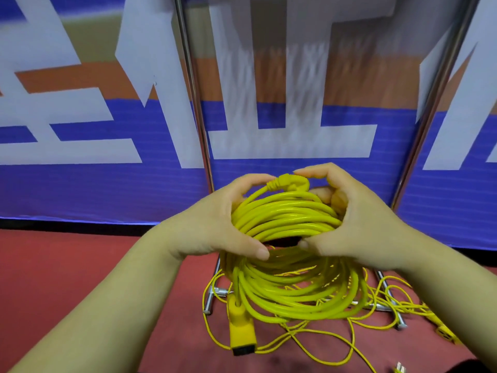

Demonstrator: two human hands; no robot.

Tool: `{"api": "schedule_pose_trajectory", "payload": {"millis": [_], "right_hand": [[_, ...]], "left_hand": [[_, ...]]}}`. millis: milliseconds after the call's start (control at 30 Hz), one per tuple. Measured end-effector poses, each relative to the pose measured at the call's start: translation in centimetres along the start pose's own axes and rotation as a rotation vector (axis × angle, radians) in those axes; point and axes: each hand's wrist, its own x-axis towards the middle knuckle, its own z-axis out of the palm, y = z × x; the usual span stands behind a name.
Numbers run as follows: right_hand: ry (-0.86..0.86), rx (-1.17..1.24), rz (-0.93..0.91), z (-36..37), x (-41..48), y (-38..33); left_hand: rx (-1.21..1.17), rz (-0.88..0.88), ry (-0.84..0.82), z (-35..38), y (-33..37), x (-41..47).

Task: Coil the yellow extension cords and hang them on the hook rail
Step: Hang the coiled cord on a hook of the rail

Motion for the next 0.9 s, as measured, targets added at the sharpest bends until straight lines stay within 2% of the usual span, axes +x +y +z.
{"api": "schedule_pose_trajectory", "payload": {"millis": [67, 167, 267, 467, 533, 700, 800, 900], "right_hand": [[0.059, 0.034, -0.017, -0.3, -0.1, 0.1], [0.161, 0.103, -0.001, -0.9, 0.2, 0.3], [0.210, 0.112, 0.011, -0.7, 0.3, 0.5], [0.202, 0.116, 0.084, -0.9, 0.9, 1.6], [0.184, 0.076, 0.120, -1.2, 0.7, 1.5], [0.055, -0.313, 0.208, -2.4, 0.1, 1.5], [-0.014, -0.372, 0.108, -2.5, 0.1, 1.3], [-0.069, -0.319, 0.015, -2.0, 0.4, 0.5]], "left_hand": [[-0.052, 0.036, 0.102, 0.2, -0.2, -0.5], [0.121, 0.067, 0.273, 0.9, -0.5, -0.7], [0.161, 0.079, 0.376, 1.4, -1.3, -0.3], [-0.015, 0.081, 0.518, 1.6, -1.6, 0.5], [-0.073, 0.095, 0.521, 1.3, -1.1, 0.5], [-0.027, 0.083, 0.427, 1.2, -0.5, -0.1], [-0.012, 0.065, 0.362, 1.5, -0.3, -0.1], [-0.020, 0.075, 0.337, 1.7, 0.1, 0.0]]}}
